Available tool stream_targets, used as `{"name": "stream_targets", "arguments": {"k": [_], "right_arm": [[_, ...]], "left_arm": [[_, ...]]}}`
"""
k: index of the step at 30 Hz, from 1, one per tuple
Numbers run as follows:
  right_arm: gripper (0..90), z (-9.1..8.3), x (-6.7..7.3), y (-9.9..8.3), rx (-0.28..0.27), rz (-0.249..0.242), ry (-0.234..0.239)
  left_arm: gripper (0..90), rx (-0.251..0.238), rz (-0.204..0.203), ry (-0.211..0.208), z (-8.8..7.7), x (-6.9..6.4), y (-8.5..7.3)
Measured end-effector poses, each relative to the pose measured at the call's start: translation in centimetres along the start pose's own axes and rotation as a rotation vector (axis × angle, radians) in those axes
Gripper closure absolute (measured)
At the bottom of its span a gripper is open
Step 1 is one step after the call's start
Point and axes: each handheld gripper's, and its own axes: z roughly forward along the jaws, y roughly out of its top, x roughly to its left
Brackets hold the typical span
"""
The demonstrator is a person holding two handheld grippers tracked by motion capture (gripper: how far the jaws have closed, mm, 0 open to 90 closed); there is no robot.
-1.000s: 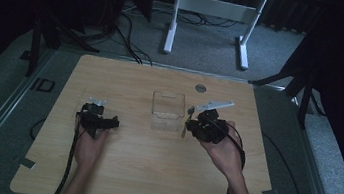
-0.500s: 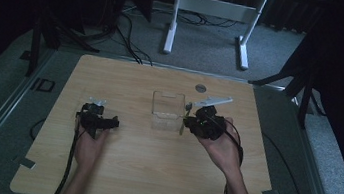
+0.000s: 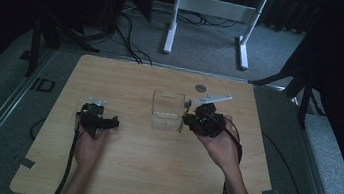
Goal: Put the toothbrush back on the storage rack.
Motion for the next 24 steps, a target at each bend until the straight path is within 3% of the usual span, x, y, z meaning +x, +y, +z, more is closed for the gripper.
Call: {"name": "stream_targets", "arguments": {"k": [24], "right_arm": [[80.2,0.3,0.0,1.3,-0.020,0.007,0.009]], "left_arm": [[1.4,0.000,0.000,0.000,0.0,0.0,0.0]]}}
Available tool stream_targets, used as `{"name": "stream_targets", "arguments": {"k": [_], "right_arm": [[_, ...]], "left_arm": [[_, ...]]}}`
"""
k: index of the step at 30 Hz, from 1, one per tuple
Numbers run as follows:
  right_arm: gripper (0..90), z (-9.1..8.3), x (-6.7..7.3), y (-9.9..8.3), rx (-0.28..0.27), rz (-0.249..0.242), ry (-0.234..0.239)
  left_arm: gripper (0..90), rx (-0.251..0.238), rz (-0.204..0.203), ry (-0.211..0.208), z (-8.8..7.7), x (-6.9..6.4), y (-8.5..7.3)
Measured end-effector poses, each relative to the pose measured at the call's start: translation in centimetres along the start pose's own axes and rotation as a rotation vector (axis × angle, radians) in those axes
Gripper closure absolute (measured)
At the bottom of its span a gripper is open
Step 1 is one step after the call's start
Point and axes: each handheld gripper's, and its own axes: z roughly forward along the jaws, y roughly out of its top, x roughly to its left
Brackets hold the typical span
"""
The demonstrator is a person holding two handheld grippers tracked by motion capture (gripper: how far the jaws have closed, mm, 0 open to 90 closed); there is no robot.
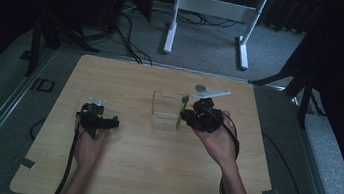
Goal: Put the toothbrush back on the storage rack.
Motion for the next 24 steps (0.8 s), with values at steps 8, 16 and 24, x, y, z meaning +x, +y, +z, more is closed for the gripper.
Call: {"name": "stream_targets", "arguments": {"k": [8,16,24], "right_arm": [[80.2,0.1,-0.1,0.6,-0.009,0.004,0.005],[80.2,0.0,-0.3,1.1,-0.025,0.011,0.004],[80.2,0.2,-0.4,1.8,-0.037,0.016,0.004]], "left_arm": [[1.4,-0.001,0.000,0.000,0.0,0.0,0.0],[1.3,0.000,0.001,0.000,0.0,0.0,0.0],[1.4,0.000,0.000,0.000,0.0,0.0,0.0]]}}
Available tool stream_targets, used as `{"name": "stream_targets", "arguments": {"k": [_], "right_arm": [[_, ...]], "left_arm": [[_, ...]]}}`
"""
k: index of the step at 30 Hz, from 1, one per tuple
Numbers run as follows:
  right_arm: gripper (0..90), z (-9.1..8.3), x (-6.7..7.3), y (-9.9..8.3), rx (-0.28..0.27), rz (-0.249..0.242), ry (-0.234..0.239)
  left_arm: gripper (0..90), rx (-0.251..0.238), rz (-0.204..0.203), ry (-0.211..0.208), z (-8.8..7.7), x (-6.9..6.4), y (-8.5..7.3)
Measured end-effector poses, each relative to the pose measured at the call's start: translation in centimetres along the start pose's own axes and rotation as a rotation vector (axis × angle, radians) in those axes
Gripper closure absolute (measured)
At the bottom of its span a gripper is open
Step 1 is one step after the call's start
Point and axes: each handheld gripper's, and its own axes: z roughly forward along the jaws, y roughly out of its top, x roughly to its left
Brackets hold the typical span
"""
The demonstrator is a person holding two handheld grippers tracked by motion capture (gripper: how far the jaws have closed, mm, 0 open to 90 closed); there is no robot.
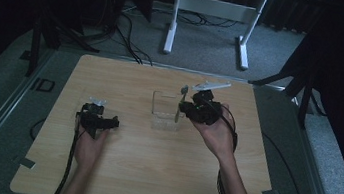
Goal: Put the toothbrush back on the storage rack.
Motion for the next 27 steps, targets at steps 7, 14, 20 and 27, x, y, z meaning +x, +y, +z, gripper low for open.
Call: {"name": "stream_targets", "arguments": {"k": [7,14,20,27], "right_arm": [[80.2,0.3,-0.1,0.5,-0.008,0.006,0.000],[80.2,0.6,-0.6,0.8,-0.020,0.026,0.002],[80.2,0.9,-0.8,1.2,-0.030,0.036,-0.005],[80.2,1.3,-1.3,1.3,-0.037,0.048,-0.015]], "left_arm": [[1.4,-0.003,-0.002,0.000,0.0,0.0,0.0],[1.4,-0.001,0.000,0.000,0.0,0.0,0.0],[1.4,-0.001,0.001,0.000,0.0,0.0,0.0],[1.4,-0.001,0.001,0.000,0.0,0.0,0.0]]}}
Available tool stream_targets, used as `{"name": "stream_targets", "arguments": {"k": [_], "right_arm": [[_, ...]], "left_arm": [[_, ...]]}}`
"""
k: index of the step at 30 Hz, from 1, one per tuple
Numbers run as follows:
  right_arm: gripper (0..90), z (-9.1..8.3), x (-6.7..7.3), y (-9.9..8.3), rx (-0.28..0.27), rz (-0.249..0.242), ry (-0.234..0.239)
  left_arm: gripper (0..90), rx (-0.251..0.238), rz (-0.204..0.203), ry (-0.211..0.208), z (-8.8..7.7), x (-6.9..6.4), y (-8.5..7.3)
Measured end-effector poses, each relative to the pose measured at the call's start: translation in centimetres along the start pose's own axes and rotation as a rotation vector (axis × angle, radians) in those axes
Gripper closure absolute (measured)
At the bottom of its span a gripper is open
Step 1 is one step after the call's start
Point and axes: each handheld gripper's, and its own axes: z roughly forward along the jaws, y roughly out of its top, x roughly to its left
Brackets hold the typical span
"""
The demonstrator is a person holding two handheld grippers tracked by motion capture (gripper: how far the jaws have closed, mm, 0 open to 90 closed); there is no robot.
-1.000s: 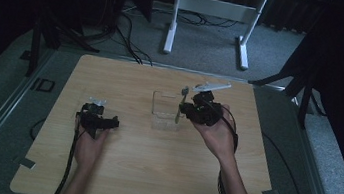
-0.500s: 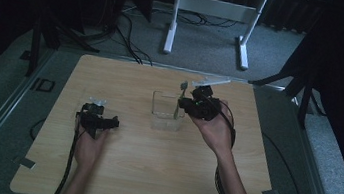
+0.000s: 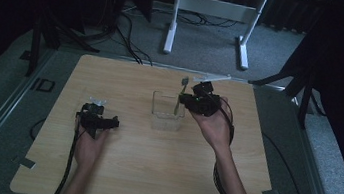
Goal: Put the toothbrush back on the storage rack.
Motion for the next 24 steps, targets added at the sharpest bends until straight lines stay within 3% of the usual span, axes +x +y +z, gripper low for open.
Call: {"name": "stream_targets", "arguments": {"k": [9,24], "right_arm": [[80.2,1.1,-0.8,-0.2,0.002,0.020,-0.002],[80.1,4.0,-2.3,-1.8,0.089,0.071,-0.006]], "left_arm": [[1.4,0.000,0.000,0.000,0.0,0.0,0.0],[1.4,0.000,-0.002,0.000,0.0,0.0,0.0]]}}
